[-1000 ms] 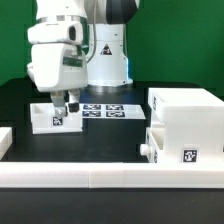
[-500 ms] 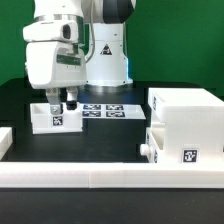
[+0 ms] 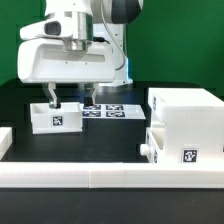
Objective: Assemble drawer
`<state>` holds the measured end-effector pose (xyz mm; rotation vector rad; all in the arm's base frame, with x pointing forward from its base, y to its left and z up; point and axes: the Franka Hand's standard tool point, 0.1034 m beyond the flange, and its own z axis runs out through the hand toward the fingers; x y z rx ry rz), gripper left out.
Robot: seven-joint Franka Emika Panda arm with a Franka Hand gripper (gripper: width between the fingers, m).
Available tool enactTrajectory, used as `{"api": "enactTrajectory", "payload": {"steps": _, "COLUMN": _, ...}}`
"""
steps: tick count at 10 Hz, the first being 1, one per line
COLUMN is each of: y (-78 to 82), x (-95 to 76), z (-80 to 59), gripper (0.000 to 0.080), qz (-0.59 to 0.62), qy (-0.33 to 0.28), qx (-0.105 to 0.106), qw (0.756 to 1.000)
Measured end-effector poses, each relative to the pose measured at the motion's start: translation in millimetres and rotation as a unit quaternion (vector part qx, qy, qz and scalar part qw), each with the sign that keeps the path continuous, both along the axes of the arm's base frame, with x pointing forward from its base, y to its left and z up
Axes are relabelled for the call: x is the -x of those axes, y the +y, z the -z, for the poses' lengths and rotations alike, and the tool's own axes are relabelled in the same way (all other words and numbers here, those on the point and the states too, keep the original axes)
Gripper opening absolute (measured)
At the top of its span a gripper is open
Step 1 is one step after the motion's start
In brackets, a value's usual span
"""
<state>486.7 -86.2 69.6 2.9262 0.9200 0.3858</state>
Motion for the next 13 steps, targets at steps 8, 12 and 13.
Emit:
{"api": "enactTrajectory", "payload": {"steps": 8, "y": 17.2, "x": 25.7, "z": -3.2, "gripper": 0.0649, "qz": 0.099, "qy": 0.078, "qx": -0.030, "qw": 0.992}}
{"api": "enactTrajectory", "payload": {"steps": 12, "y": 40.4, "x": 34.3, "z": -4.9, "gripper": 0.0649, "qz": 0.105, "qy": 0.158, "qx": -0.029, "qw": 0.981}}
{"api": "enactTrajectory", "payload": {"steps": 13, "y": 39.8, "x": 32.1, "z": -4.6, "gripper": 0.0649, "qz": 0.105, "qy": 0.157, "qx": -0.030, "qw": 0.982}}
